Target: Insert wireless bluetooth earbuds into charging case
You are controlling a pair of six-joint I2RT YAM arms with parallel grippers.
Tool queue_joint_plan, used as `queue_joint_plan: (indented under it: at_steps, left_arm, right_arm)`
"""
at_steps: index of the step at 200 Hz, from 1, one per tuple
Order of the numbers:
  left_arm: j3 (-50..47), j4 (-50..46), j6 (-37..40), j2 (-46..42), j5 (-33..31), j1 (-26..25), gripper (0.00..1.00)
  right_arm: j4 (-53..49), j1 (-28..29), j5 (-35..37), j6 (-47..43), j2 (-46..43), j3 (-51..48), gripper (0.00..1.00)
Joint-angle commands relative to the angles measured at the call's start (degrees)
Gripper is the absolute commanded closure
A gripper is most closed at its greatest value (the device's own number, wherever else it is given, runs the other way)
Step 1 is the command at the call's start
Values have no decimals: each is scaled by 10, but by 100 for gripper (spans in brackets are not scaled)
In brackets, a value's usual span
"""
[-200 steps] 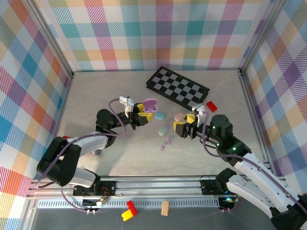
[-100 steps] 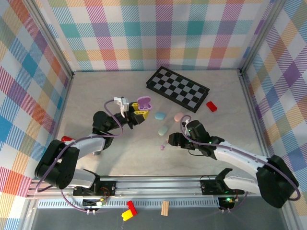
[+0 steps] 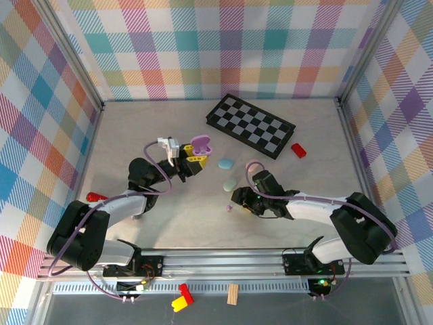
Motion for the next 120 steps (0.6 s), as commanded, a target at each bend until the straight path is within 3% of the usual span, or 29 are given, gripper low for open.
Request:
queue_joint_plan:
  at_steps: [1,120]
  left_arm:
    - [-3,28,11,-15,6,7,68]
    - [-9,26,5,-24,14,14,68]
  right_arm:
    - [34,4,-14,17,10,20,40]
    - [1,0,26,-42,56,62,43]
